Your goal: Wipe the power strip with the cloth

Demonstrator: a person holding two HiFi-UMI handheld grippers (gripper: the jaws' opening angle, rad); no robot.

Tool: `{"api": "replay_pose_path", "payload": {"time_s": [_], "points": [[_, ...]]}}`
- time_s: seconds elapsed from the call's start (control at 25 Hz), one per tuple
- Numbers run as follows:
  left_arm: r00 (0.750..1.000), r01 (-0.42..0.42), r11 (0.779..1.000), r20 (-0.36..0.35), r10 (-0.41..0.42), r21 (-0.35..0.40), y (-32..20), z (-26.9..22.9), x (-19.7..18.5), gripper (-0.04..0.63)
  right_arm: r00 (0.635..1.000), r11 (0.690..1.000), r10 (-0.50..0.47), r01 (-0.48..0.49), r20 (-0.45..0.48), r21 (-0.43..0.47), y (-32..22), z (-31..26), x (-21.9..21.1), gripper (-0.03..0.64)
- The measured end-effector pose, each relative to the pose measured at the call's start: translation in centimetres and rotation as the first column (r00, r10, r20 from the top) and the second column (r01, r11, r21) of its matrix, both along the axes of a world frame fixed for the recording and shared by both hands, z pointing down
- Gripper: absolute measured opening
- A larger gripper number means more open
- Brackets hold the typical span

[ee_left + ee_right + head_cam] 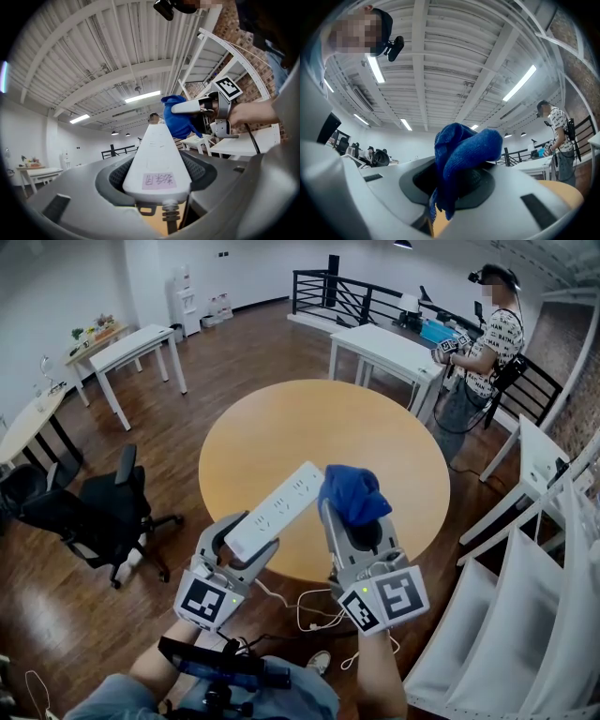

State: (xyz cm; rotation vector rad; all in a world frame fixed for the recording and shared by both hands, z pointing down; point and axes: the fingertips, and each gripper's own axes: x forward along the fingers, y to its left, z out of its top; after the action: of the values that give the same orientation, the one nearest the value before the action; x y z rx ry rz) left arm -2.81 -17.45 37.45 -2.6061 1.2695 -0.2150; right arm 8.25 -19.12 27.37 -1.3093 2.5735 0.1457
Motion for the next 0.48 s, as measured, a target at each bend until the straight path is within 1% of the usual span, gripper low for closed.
{"api": "replay_pose_path", "payload": {"time_s": [0.48], "points": [[1.0, 0.009, 1.0, -0.013, -0.009, -0.023, -0.4, 0.3, 0.3, 0.295, 0.996, 0.995, -0.088, 0.089, 0.027, -0.042, 2.2, 3.4, -3.0, 0.075]]}}
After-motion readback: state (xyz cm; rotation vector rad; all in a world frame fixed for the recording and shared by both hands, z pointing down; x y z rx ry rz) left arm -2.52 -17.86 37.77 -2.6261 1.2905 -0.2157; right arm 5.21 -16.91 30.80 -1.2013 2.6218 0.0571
